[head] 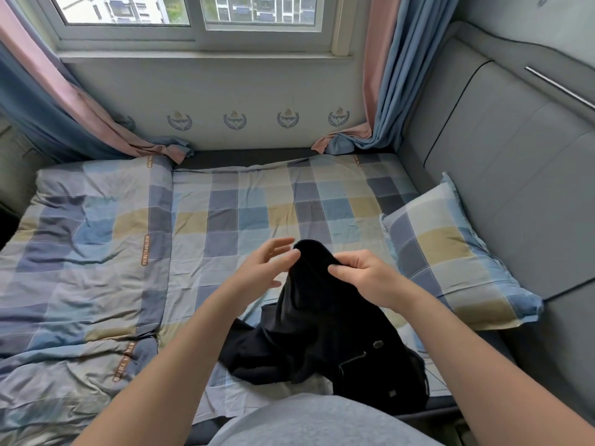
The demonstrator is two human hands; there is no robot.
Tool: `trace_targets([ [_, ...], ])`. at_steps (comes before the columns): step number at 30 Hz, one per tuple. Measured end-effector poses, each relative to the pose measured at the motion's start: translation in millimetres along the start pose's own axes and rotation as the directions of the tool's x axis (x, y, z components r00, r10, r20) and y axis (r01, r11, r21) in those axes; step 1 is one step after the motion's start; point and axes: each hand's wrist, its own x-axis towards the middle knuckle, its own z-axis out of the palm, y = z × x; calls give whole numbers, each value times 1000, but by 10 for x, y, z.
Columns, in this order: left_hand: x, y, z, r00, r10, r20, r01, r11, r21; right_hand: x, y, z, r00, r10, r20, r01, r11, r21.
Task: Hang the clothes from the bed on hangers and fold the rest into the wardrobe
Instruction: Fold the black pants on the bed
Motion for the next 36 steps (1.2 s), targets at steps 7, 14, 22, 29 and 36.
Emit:
trace_targets([
  [7,32,223,131,993,19,117,-53,953,299,-55,-116,-9,990,-136,-28,125,962,-245],
  [14,130,218,244,954,269,-131,-191,884,427,42,141,-77,992,-109,-69,84,952,-294],
  [22,57,193,114,873,384,-299,-273,895,353,233,622,46,967,82,-240,-195,847,-495],
  [29,-20,122,-171,753,474,-456,-302,865,400,358,723,98,928,108,-357,-335,660,-672],
  [36,-83,-20,-702,764,502,-406,-181,770,612,201,1231,-60,839,182,-513,-505,613,-608],
])
